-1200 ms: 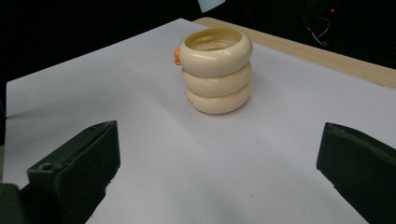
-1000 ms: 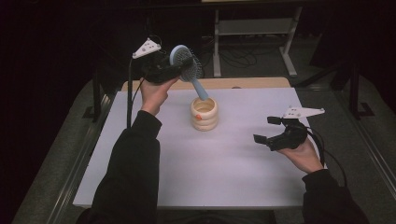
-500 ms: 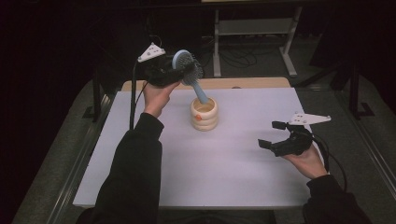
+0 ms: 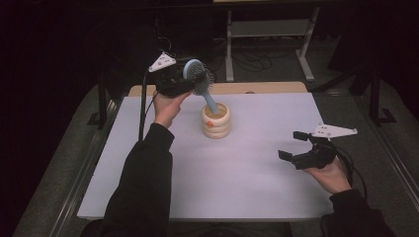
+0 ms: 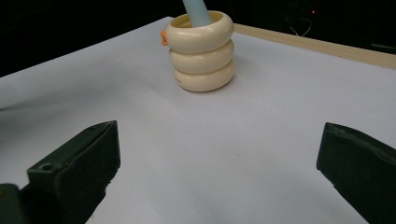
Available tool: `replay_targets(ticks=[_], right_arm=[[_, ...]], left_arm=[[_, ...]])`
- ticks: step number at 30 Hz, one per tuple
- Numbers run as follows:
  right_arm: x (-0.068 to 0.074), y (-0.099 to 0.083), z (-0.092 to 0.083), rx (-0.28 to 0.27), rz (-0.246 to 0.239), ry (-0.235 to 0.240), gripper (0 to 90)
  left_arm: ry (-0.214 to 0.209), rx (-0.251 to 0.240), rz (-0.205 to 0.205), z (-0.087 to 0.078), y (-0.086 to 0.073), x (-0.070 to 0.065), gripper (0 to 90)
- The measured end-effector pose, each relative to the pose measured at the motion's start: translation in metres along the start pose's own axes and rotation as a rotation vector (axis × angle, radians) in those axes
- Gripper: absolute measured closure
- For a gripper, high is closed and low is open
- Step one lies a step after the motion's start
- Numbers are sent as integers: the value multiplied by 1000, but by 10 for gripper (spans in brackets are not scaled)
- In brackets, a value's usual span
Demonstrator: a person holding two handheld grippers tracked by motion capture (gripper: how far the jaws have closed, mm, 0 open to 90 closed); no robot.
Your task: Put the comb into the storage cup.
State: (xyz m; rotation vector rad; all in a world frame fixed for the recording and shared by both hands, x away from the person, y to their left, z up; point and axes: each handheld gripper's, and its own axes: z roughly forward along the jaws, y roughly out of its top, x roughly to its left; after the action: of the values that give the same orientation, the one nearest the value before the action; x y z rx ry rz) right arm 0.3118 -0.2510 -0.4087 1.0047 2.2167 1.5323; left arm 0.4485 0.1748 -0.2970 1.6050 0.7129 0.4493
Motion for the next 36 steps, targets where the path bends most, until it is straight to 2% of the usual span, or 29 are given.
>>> replay_targets(ticks=[16, 36], right_arm=[[-1, -11, -6, -15, 6, -24, 0], [-1, -15, -4, 5, 3, -17, 0]], left_arm=[[0, 17, -31, 5, -21, 4, 537], [8, 43, -65, 13, -42, 11, 537]])
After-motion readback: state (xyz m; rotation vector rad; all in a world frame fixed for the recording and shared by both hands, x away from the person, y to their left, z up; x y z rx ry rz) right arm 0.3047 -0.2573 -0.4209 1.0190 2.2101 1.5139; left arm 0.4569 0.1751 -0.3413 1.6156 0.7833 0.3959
